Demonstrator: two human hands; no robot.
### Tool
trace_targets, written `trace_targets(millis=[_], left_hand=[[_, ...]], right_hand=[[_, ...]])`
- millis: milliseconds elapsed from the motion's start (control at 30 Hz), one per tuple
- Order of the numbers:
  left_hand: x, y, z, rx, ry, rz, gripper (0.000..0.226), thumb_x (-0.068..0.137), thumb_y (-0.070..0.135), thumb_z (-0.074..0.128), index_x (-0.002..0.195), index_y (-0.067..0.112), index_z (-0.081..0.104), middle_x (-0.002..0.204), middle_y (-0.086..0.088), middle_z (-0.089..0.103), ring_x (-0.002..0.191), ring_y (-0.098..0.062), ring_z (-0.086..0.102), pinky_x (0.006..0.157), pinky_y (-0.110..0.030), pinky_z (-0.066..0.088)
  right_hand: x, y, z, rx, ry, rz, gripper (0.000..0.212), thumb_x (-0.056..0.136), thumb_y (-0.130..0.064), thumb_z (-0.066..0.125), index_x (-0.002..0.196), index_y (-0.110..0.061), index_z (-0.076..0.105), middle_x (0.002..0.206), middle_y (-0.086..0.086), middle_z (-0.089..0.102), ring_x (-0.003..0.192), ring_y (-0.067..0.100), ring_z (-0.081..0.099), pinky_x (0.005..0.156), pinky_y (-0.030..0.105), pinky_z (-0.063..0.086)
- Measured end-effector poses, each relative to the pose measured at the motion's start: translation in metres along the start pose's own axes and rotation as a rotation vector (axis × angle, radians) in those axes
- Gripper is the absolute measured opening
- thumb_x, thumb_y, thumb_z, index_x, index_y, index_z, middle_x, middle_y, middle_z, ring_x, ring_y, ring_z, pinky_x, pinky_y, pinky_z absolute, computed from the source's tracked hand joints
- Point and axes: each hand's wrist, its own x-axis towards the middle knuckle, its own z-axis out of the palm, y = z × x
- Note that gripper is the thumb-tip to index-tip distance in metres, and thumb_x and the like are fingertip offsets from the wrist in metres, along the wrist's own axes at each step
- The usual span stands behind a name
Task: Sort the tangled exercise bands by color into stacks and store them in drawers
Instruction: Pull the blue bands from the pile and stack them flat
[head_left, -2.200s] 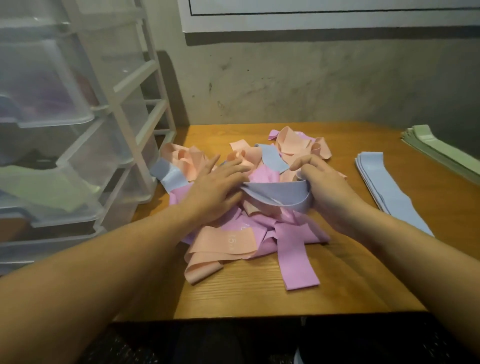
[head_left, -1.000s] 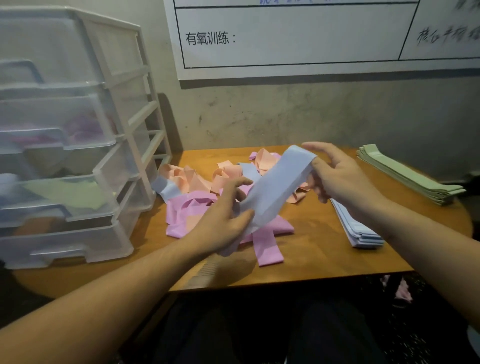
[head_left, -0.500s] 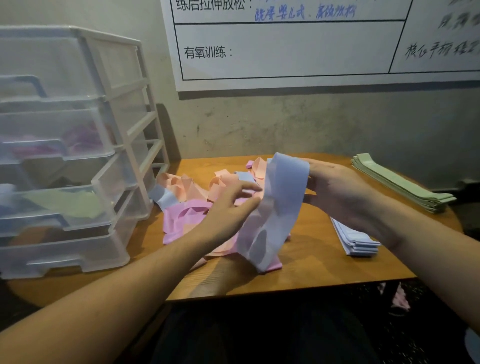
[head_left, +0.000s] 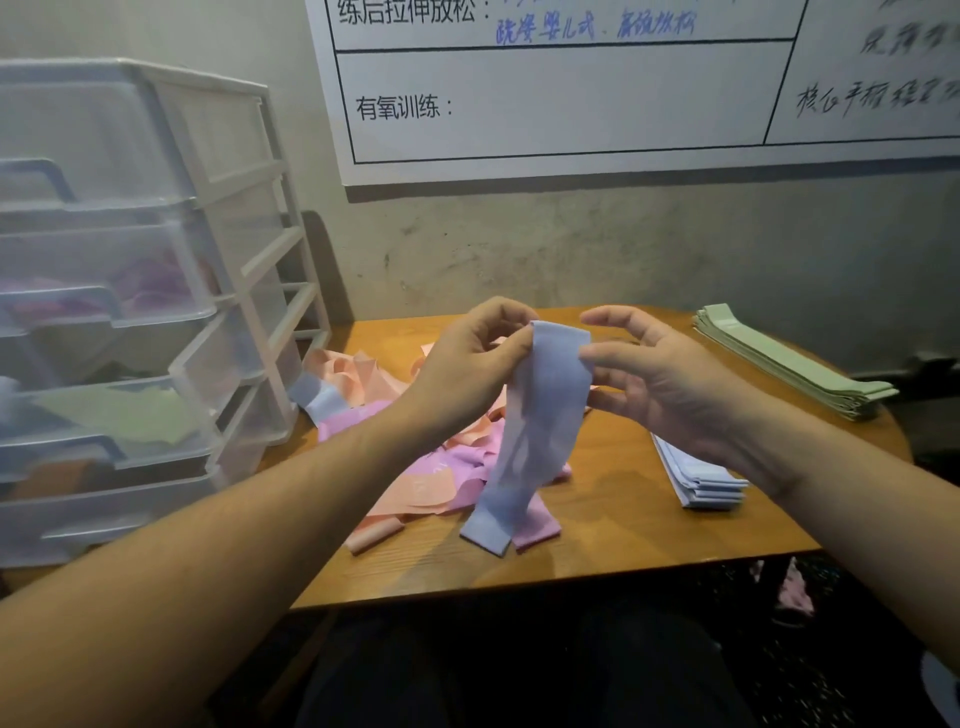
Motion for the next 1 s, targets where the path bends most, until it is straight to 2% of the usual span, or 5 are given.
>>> trace_targets(millis=[267, 500, 733, 833, 1000], left_hand=[[-0.003, 0.024, 0.013, -0.197, -0.043, -0.179, 0.012, 0.104, 0.017, 0.046, 0.098, 0.016, 0.057, 0.094, -0.006, 0.06, 0.088, -0.019, 0.06, 0.065, -0.035, 0.046], [0.001, 0.036, 0.026, -0.311, -0.127, -0.359, 0.042, 0.106, 0.046, 0.037, 0.125, 0.018, 0.061, 0.102, 0.001, 0.074, 0.084, -0.008, 0.071, 0.082, -0.036, 0.052], [-0.004, 0.045, 0.032, -0.153, -0.162, -0.161, 0.026, 0.1, 0.056, 0.045, 0.113, 0.042, 0.063, 0.115, 0.003, 0.067, 0.105, -0.006, 0.066, 0.093, -0.026, 0.052], [-0.003, 0.046, 0.035, -0.249, -0.19, -0.247, 0.039, 0.1, 0.032, 0.06, 0.135, 0.022, 0.044, 0.106, -0.008, 0.066, 0.075, -0.011, 0.072, 0.063, -0.019, 0.056], [0.001, 0.049, 0.041, -0.312, -0.119, -0.277, 0.027, 0.105, 0.012, 0.047, 0.131, 0.015, 0.05, 0.098, -0.018, 0.07, 0.065, -0.013, 0.068, 0.055, -0.023, 0.055]], right_hand=[[-0.002, -0.004, -0.002, -0.317, 0.154, -0.231, 0.015, 0.089, -0.007, 0.071, 0.103, -0.005, 0.072, 0.083, 0.004, 0.069, 0.072, 0.012, 0.059, 0.07, 0.028, 0.049], [0.0, -0.011, -0.003, -0.393, 0.26, -0.295, 0.009, 0.091, -0.012, 0.07, 0.1, -0.01, 0.071, 0.081, -0.001, 0.07, 0.069, 0.006, 0.061, 0.065, 0.025, 0.049], [0.002, -0.014, -0.004, -0.236, 0.271, -0.269, 0.015, 0.092, -0.013, 0.068, 0.106, -0.008, 0.068, 0.081, -0.002, 0.063, 0.067, 0.007, 0.055, 0.063, 0.024, 0.046], [0.004, -0.014, -0.003, -0.11, 0.231, -0.209, 0.007, 0.093, -0.01, 0.065, 0.097, -0.016, 0.065, 0.081, -0.001, 0.059, 0.065, 0.009, 0.053, 0.058, 0.022, 0.044], [0.008, -0.012, -0.003, 0.1, 0.219, -0.136, 0.011, 0.095, -0.01, 0.063, 0.097, -0.02, 0.061, 0.078, -0.001, 0.065, 0.058, 0.01, 0.053, 0.051, 0.021, 0.043]])
